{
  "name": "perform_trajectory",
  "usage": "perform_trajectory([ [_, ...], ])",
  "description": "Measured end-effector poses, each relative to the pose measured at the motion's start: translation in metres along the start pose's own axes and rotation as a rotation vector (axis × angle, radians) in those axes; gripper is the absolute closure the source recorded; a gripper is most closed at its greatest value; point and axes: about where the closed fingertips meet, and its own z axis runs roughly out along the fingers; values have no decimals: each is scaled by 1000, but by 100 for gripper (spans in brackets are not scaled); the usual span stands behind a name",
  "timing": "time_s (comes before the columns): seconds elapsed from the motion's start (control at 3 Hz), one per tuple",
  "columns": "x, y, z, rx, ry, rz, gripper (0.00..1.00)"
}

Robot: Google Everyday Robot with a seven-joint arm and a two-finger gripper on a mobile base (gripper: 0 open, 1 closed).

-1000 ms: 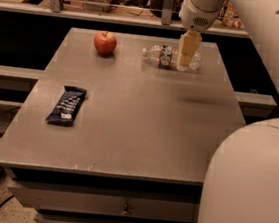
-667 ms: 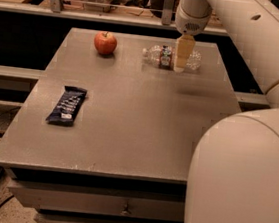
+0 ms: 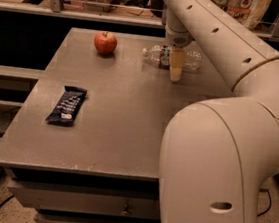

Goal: Place water bottle upright

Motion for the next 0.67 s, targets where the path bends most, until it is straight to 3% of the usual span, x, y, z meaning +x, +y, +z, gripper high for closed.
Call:
perform_trajectory([
  [0.33, -2, 2, 5, -11, 12, -20, 6],
  [0.67, -8, 4, 8, -25, 16, -49, 28],
])
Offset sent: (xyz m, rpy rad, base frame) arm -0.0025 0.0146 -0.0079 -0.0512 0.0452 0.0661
